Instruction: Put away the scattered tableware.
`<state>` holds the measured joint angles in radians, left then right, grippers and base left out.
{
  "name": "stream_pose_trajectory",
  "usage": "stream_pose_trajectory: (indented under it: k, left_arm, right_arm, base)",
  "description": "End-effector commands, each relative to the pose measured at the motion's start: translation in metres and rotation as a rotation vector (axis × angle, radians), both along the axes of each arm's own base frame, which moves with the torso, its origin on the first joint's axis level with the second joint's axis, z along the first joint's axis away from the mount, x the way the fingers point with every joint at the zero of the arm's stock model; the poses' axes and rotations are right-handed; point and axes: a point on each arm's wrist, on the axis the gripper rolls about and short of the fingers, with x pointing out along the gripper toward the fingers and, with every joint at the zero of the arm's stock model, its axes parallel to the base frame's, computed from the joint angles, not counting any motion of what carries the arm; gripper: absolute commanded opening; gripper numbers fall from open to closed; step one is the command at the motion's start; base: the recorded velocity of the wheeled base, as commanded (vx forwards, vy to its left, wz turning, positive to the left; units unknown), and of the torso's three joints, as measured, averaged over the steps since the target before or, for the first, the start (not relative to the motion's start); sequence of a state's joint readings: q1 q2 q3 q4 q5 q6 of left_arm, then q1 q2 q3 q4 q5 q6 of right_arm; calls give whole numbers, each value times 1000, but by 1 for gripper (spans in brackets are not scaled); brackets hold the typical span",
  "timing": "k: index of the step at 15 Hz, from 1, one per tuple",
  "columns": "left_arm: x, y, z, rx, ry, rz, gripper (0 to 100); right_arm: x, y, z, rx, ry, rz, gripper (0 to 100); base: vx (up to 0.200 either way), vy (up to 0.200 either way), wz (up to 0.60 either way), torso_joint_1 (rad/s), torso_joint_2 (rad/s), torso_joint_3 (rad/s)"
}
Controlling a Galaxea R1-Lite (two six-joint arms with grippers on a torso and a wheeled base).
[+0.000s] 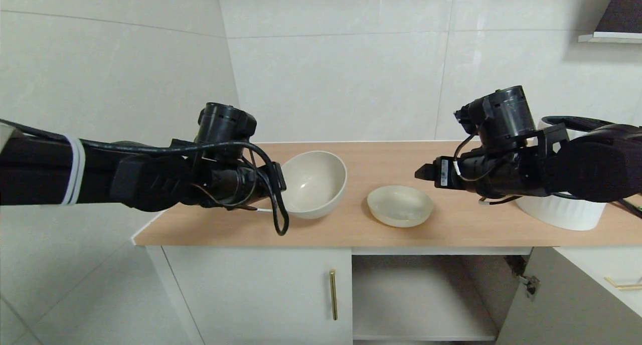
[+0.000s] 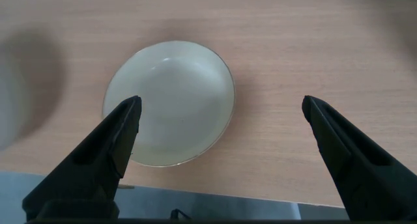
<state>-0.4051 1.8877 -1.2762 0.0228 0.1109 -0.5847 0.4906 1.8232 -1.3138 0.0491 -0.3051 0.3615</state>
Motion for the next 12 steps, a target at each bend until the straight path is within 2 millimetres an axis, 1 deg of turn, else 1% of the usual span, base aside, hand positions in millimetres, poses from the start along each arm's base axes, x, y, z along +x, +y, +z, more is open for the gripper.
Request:
stream_pose_trajectory:
  k: [1,2,4,6,8,12]
  left_arm:
    - [-18,7,18,-28,-36,-17,0]
    - [-20,8,20,-33,-37,-23,0]
    - [-24,9,22,-38,-40,-30,0]
    - [-24,9,23,-39,-41,-30,0]
    - [-24,9,22,-38,-40,-30,0]
    - [-24,8,22,-38,-39,-31,0]
  right_arm:
    - [7,1,-10,-16,28,-6,100]
    - [10,1,-15,-23,39,-9,100]
    - [28,0,-34,-62,100,-45,100]
    - [40,-1,-48,-92,136,-73,100]
    - [46,1,-60,-112,156,-86,100]
    - [51,-1,-64,-112,161,-97,100]
  base:
    - [0,0,0,0,0,0]
    - [0,0,0,0,0,0]
    - [0,0,0,0,0,0]
    - [0,0,0,0,0,0]
    - [0,0,0,0,0,0]
    - [0,0,0,0,0,0]
